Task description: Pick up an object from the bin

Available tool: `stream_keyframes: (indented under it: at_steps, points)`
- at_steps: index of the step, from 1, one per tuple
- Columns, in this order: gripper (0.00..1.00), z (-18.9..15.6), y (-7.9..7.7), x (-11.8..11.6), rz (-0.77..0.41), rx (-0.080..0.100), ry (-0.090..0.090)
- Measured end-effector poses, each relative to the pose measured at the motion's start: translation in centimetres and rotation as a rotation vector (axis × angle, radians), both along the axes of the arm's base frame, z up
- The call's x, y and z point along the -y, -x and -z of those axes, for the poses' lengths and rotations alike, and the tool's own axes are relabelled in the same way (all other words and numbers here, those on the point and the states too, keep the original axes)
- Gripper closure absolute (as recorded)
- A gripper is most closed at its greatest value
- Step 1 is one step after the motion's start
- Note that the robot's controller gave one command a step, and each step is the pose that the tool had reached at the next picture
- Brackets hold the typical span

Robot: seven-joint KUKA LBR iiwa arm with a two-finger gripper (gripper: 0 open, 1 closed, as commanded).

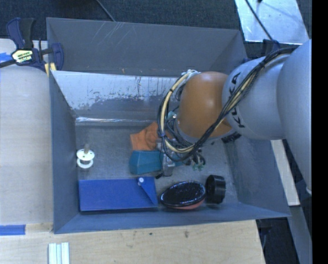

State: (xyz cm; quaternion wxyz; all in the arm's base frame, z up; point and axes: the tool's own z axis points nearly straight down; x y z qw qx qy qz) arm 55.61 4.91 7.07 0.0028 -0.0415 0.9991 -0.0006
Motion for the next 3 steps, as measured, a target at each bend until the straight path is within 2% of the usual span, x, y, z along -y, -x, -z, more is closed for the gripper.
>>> stream_keyframes:
  at_steps: [2, 3]
  points:
    - [1.0, -0.2, 0.1, 0.0, 0.0, -0.002, 0.0]
    - [1.0, -1.8, 0.4, 0.0, 0.0, -0.016, 0.001]
